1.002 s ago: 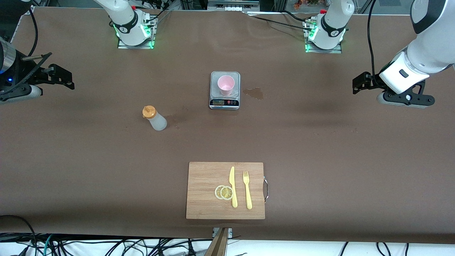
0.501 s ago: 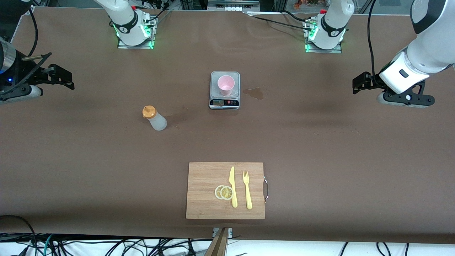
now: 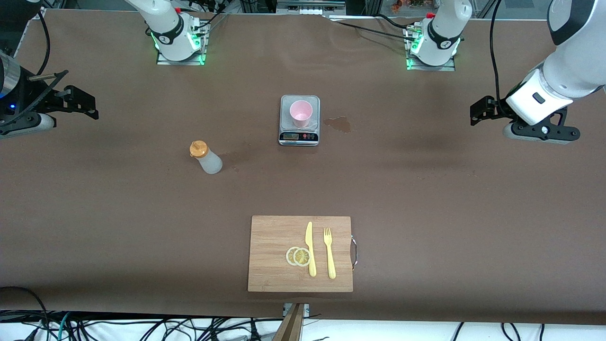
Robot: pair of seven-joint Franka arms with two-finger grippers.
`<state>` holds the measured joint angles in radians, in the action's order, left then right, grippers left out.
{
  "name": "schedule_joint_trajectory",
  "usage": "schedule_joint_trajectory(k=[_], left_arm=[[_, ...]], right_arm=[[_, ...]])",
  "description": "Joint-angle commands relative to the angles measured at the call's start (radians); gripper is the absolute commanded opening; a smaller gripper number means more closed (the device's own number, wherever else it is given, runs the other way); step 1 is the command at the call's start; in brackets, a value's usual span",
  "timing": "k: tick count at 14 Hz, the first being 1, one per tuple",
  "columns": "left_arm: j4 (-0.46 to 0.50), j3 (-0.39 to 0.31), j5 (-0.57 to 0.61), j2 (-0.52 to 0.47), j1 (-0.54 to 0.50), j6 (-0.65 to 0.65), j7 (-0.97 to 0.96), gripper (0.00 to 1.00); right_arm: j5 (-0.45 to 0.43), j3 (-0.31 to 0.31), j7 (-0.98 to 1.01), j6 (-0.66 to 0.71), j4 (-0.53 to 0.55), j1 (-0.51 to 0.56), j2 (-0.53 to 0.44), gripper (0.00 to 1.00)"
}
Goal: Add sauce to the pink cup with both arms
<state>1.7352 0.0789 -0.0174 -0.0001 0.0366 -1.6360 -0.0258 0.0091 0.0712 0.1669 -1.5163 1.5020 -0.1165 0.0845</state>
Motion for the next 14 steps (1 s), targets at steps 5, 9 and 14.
schedule_joint_trajectory(k=[5, 9, 14], left_arm=[[-0.003, -0.004, -0.003, -0.008, 0.002, -0.002, 0.02, 1.0], [-0.003, -0.004, -0.004, -0.008, 0.002, -0.002, 0.018, 1.0], [-0.003, -0.004, -0.004, -0.008, 0.002, -0.002, 0.017, 1.0]], right_arm=[[0.012, -0.007, 0.008, -0.004, -0.017, -0.029, 0.052, 1.0], [0.063, -0.021, 0.197, -0.018, -0.008, -0.051, 0.046, 1.0], [0.293, -0.01, 0.719, -0.047, 0.056, 0.017, 0.076, 1.0]])
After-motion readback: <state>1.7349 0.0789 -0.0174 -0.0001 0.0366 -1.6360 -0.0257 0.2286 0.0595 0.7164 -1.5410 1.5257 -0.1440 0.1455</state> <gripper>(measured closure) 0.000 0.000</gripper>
